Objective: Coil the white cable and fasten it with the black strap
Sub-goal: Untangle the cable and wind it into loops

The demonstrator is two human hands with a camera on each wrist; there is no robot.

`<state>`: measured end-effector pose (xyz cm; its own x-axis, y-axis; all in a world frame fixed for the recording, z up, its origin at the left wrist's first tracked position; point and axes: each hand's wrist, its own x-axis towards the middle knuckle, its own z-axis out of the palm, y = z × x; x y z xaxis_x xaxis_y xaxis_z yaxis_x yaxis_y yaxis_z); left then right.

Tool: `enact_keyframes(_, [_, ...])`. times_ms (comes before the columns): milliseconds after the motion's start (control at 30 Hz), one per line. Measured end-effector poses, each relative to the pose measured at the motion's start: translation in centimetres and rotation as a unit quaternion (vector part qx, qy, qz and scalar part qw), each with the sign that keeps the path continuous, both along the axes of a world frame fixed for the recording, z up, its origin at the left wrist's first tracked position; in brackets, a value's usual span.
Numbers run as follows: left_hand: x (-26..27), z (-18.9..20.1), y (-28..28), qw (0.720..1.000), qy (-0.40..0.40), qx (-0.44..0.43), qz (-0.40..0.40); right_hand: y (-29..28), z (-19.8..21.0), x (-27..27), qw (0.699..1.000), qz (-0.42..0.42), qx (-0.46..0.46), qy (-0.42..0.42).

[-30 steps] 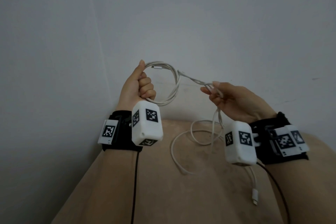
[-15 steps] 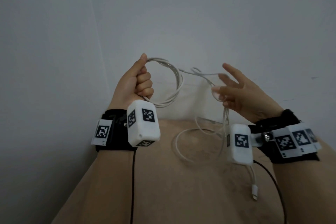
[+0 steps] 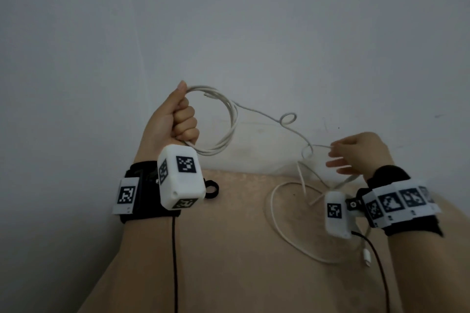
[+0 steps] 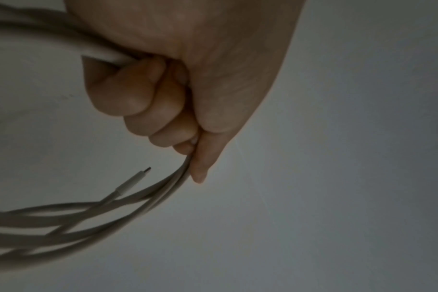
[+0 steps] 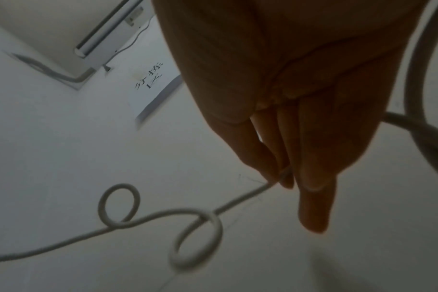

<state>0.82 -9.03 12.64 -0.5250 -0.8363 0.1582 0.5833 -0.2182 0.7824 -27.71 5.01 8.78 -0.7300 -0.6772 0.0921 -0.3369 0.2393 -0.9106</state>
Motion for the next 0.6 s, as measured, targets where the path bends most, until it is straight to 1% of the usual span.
enact_keyframes(67, [-0.6, -0.2, 0.1, 1.0, -0.021, 0.008, -0.01, 0.1, 0.2, 0.7, 0.999, 0.023, 0.035, 0.034])
enact_keyframes(100, [-1.0, -0.3, 0.2, 0.999, -0.03, 0.01, -0.011, 0.0, 0.4, 1.1, 0.998, 0.034, 0.028, 0.048])
enact_keyframes(167, [-1.7, -0.2, 0.5, 0.999, -0.037, 0.011, -0.014, -0.1, 1.1, 2.1, 0.996, 0.059, -0.036, 0.053])
enact_keyframes(233, [-2.2, -0.1, 0.7, 0.999, -0.035, 0.011, -0.017, -0.5, 1.7, 3.2, 0.99, 0.082, -0.114, 0.033])
enact_keyframes(300, [-2.5, 0.0, 0.6, 0.999, -0.026, 0.015, -0.013, -1.0, 2.1, 4.4, 0.984, 0.114, -0.134, -0.03])
enact_keyframes(333, [-2.6, 0.0, 0.6, 1.0, -0.023, 0.017, -0.009, -1.1, 2.2, 4.9, 0.979, 0.139, -0.12, -0.086])
enact_keyframes(400, [-2.7, -0.1, 0.7, 1.0, -0.019, 0.019, 0.005, -1.0, 2.4, 5.9, 0.954, 0.192, -0.072, -0.218])
enact_keyframes(433, [-2.8, -0.2, 0.7, 1.0, -0.015, 0.019, 0.014, -0.9, 2.5, 6.1, 0.939, 0.21, -0.057, -0.265])
enact_keyframes(467, [-2.9, -0.2, 0.7, 1.0, -0.008, 0.019, 0.022, -0.8, 2.6, 6.1, 0.929, 0.225, -0.051, -0.29])
enact_keyframes(500, [-3.0, -0.3, 0.7, 0.999, -0.001, 0.019, 0.028, -0.8, 2.6, 6.1, 0.925, 0.238, -0.049, -0.293])
enact_keyframes(533, [-3.1, -0.2, 0.8, 0.999, 0.004, 0.019, 0.031, -0.9, 2.6, 6.2, 0.926, 0.251, -0.047, -0.279])
enact_keyframes(600, [-3.3, -0.1, 0.9, 0.999, 0.006, 0.018, 0.027, -1.3, 1.8, 6.5, 0.942, 0.254, -0.048, -0.213])
